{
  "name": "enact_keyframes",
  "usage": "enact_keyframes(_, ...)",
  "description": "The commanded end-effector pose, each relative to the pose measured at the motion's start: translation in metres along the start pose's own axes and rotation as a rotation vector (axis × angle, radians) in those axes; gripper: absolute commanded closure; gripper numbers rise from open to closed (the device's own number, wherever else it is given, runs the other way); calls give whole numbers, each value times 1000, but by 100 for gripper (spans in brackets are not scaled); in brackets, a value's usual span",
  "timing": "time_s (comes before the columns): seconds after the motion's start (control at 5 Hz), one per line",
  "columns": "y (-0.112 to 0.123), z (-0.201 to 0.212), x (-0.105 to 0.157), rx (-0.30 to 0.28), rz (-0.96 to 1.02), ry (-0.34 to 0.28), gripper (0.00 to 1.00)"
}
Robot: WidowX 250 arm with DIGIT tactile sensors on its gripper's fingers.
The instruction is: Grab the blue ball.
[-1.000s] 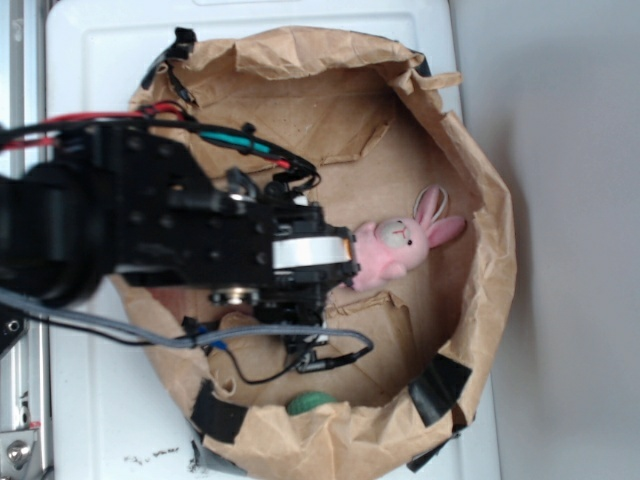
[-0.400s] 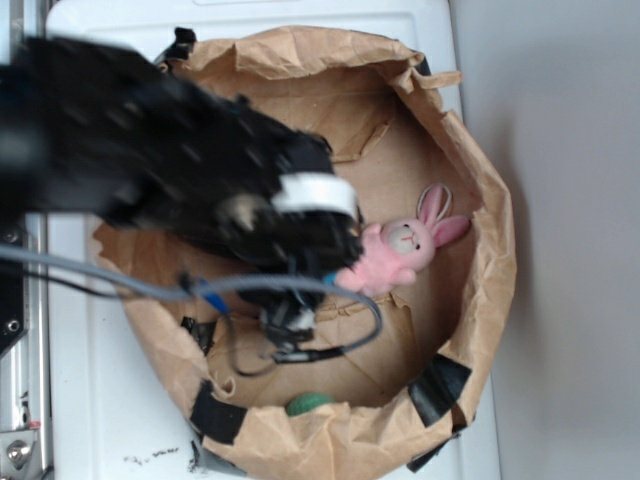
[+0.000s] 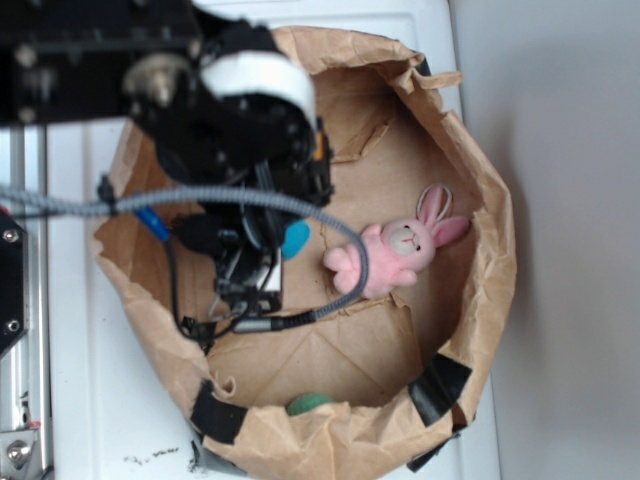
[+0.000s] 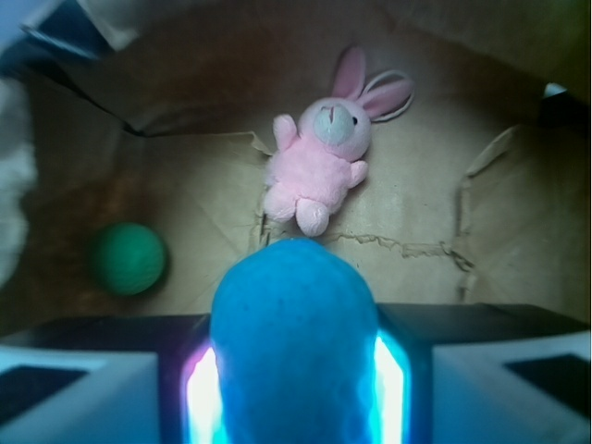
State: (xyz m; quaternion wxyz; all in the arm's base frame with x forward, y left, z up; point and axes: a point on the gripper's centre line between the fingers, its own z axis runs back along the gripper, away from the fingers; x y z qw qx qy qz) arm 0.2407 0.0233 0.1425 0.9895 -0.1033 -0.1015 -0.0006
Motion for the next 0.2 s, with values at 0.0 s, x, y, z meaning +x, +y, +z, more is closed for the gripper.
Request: enact_keyframes(0.0, -14, 31, -6, 153, -134, -191, 13)
